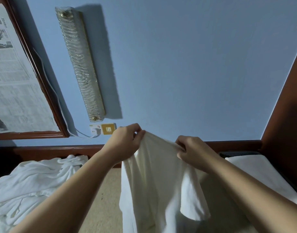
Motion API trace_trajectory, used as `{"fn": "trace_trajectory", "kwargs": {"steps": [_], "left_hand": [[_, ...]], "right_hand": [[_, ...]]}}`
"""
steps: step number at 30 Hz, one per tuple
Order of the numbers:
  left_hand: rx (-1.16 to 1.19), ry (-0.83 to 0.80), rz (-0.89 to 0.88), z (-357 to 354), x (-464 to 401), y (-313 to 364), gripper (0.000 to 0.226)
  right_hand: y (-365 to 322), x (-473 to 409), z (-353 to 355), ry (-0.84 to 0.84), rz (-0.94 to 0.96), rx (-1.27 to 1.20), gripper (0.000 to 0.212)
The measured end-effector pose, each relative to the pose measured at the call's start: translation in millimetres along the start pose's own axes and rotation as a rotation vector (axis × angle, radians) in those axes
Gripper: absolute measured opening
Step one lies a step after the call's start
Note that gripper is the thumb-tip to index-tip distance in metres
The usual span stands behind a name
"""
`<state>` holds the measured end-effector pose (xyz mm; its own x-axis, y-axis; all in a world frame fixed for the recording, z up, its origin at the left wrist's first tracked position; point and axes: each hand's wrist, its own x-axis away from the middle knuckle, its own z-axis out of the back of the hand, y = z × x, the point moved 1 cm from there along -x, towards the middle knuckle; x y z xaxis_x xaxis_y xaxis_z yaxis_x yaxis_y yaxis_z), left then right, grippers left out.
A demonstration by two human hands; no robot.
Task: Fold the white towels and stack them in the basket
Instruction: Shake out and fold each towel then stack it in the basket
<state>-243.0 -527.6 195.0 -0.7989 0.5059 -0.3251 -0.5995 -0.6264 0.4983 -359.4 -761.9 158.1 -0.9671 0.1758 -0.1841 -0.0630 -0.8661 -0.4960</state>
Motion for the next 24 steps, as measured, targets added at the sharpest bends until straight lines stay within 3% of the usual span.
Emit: {"fn": "trace_trajectory", "kwargs": {"steps": [4, 7, 12, 15, 21, 24], "left_hand": [[0.0, 0.059, 0.0, 1, -2, -5, 0.025], [-0.01, 0.088, -0.004, 5, -6, -12, 0.027], [-0.055, 0.139, -0.001, 10, -7, -25, 0.024], [-0.107, 0.092, 0.003, 5, -8, -38, 0.023], [-0.283, 0.017, 0.052, -13, -1, -77, 0.027], [-0.273, -0.036, 0.125, -21, 2, -87, 0.026]], "right_hand": [[20, 3, -22, 0.058, -0.077, 0.238, 0.016], [33, 8, -26, 0.053, -0.193, 0.23, 0.025], [45, 13, -17, 0.121, -0.315, 0.136, 0.018], [51, 13, -10, 0.118, -0.388, 0.086, 0.015], [65, 27, -14, 0.013, -0.442, 0.341, 0.01], [70, 30, -14, -0.026, -0.415, 0.207, 0.018]]}}
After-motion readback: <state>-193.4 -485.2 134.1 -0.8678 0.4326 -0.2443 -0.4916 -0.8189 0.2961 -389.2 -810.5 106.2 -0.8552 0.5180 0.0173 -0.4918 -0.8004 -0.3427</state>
